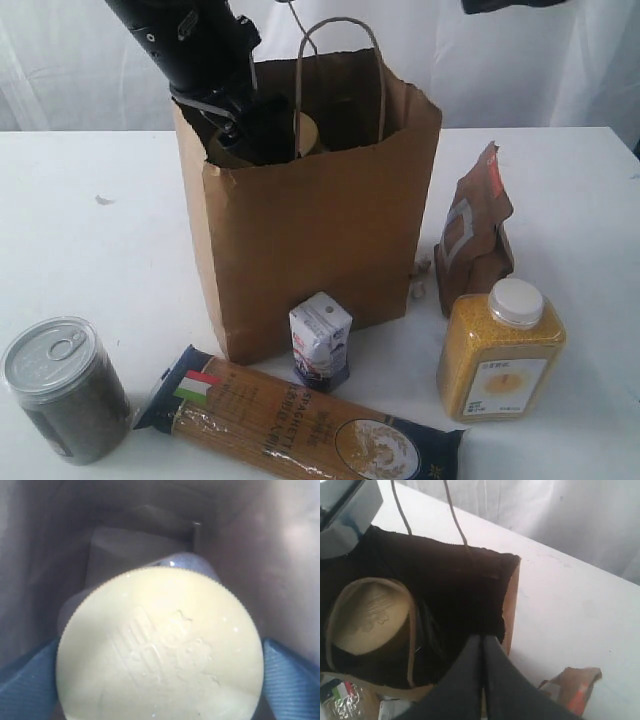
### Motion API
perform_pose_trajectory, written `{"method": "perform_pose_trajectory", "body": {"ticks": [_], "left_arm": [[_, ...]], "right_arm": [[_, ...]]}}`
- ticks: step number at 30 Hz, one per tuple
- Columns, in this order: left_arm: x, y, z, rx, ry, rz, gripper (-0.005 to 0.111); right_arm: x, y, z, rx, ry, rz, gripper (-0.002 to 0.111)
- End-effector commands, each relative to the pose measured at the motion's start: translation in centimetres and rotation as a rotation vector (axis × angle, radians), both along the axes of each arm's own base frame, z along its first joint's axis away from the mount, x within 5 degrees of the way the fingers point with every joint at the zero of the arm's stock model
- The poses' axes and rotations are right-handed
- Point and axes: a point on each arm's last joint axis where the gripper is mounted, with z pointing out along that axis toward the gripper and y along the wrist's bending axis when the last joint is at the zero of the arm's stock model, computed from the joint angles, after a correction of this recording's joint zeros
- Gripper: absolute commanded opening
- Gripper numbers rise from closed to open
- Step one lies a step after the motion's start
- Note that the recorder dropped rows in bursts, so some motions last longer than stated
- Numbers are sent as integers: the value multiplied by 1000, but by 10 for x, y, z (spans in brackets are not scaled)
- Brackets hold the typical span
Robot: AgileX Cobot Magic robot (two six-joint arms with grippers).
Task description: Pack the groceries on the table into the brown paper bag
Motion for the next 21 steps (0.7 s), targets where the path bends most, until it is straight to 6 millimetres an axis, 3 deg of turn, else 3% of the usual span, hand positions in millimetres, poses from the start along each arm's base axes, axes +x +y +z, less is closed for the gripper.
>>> {"method": "perform_pose_trajectory", "body": {"ticks": [1,10,17,21], "left_arm": [[-10,2,13,-38,8,-25,105],[-7,0,14,-52,-33,-36,105],[-6,0,15,-64,-49,-29,105],[-6,-1,15,-66,-51,-28,105]], "right_arm": [[37,22,-16,-41,100,147,0],[57,50,-46,45,247,379,0],[45,83,-48,43,204,503,0],[47,79,-47,-35,183,473,0]]}}
